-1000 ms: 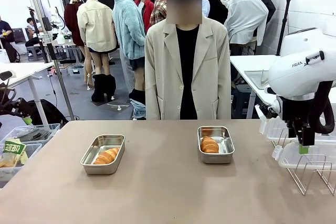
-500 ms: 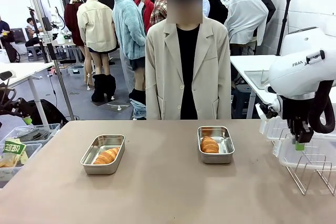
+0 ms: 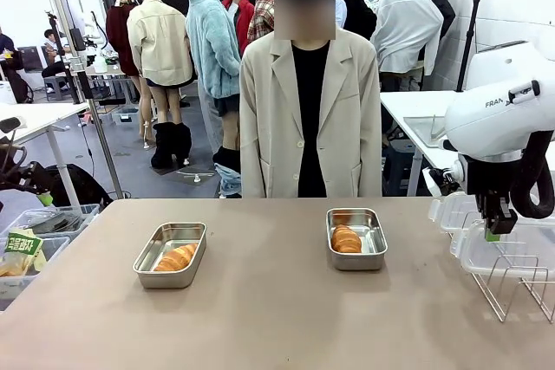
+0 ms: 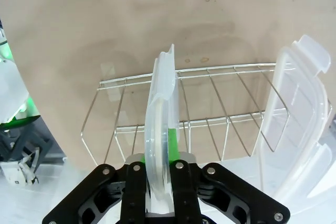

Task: Place the bread in airtight containers.
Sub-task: Pick up one Airtight Container lid and hand it to the human, then release when the human grabs the Airtight Container lid.

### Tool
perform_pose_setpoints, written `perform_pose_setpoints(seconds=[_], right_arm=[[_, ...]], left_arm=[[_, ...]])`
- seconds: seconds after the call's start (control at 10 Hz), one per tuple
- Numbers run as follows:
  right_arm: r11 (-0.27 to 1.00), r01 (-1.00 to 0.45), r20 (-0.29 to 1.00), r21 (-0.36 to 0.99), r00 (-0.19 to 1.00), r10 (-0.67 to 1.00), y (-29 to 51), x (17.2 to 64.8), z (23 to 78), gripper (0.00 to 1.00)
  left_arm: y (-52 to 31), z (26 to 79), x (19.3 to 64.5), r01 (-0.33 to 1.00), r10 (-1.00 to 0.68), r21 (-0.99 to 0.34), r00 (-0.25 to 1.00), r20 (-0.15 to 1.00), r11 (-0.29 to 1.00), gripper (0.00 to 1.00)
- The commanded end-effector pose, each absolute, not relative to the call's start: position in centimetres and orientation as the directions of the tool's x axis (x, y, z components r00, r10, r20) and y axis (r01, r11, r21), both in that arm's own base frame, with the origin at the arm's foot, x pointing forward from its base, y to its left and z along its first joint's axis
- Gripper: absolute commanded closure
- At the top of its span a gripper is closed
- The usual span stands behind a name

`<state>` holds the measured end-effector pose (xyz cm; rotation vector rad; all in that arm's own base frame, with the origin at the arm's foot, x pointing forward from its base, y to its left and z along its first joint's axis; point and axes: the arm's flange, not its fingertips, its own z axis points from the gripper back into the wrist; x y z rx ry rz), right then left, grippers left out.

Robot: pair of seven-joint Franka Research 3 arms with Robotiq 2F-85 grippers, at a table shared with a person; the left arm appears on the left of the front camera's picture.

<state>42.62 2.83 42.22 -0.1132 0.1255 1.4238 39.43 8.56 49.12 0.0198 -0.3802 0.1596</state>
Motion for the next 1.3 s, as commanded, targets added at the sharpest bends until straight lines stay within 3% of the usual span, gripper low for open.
perform_pose_setpoints(seconds=[0.0, 0.5, 0.6, 0.9, 1.2], right_arm=[[0.157, -0.987, -0.164, -0.029, 0.16, 0.973, 2.9, 42.3, 42.1, 1.0], [0.148, -0.989, -0.154, -0.004, 0.146, 0.977, 2.8, 42.6, 42.2, 1.0], [0.167, -0.982, -0.09, -0.09, 0.175, 0.98, 3.0, 40.4, 45.1, 1.0], [0.074, -0.912, -0.099, -0.403, 0.124, 0.987, 5.8, 35.1, 52.1, 1.0], [-0.029, -0.806, -0.098, -0.591, 0.036, 0.995, 11.7, 34.5, 55.2, 1.0]], left_arm=[[8.6, 49.2, 39.4, -0.16, 0.153, -0.012, 0.917, 0.368, 0.987, 0.0], [8.6, 49.2, 39.4, -0.16, 0.153, -0.012, 0.917, 0.368, 0.987, 0.0], [8.6, 49.2, 39.4, -0.16, 0.153, -0.012, 0.917, 0.368, 0.987, 0.0], [8.6, 49.2, 39.4, -0.16, 0.153, -0.012, 0.917, 0.368, 0.987, 0.0], [8.6, 49.2, 39.4, -0.16, 0.153, -0.012, 0.917, 0.368, 0.987, 0.0]])
